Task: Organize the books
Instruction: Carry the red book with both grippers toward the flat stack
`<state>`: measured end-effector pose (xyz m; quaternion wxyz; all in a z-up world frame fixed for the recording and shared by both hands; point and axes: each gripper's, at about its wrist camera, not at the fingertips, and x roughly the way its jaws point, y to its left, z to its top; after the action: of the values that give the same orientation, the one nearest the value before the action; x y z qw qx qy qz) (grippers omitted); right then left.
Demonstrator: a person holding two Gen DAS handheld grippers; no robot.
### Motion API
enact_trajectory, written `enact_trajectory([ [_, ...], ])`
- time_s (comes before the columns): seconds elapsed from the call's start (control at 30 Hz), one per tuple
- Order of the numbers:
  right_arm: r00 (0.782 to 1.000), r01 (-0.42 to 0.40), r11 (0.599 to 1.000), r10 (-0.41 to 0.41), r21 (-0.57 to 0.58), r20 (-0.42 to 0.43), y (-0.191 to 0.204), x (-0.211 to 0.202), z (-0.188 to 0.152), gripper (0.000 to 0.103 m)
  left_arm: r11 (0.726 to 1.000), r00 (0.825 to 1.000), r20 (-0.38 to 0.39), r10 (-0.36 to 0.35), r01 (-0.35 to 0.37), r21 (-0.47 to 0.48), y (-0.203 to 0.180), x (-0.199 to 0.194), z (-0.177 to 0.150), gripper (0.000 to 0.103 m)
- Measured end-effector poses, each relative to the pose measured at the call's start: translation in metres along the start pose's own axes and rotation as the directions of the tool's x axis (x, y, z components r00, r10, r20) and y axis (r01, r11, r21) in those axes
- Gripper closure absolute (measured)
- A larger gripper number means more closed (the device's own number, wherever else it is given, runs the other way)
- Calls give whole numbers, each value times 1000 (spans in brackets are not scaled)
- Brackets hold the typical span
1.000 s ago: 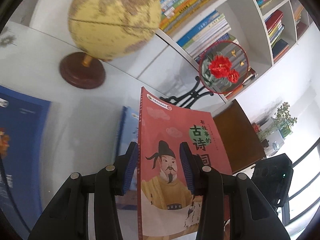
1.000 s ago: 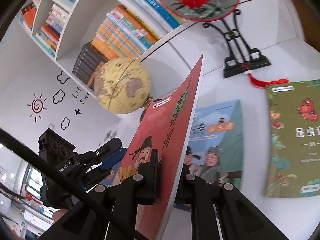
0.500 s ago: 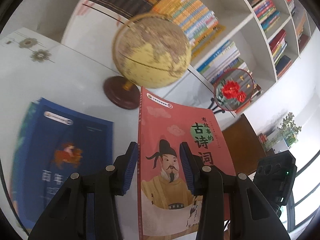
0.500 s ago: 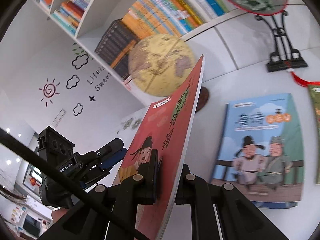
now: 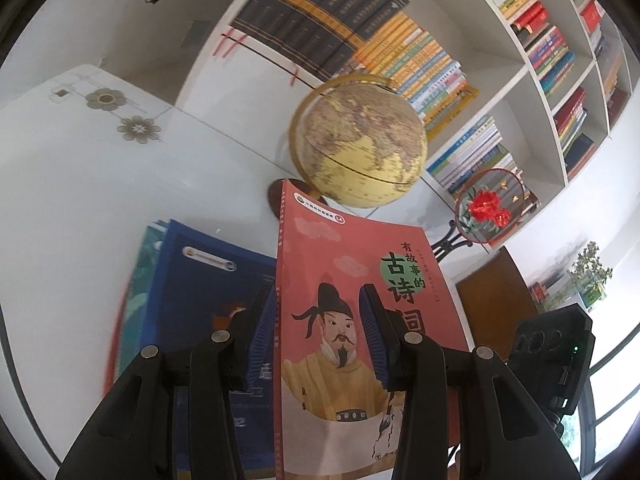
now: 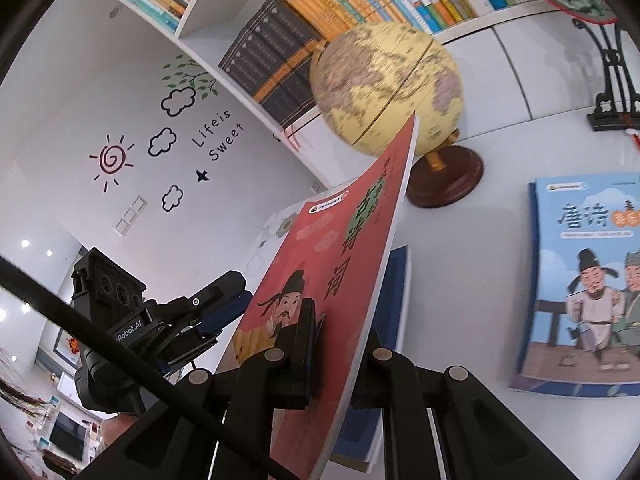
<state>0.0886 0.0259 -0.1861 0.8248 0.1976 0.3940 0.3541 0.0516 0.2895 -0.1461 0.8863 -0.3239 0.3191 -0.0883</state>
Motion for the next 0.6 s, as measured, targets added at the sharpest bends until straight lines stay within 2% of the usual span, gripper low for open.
enact_trajectory([
  [0.6,998,-8,1000,9,16,-68,21,59,-25,91,998,998,-13,55,-56,-28,59,-18,-1,65],
])
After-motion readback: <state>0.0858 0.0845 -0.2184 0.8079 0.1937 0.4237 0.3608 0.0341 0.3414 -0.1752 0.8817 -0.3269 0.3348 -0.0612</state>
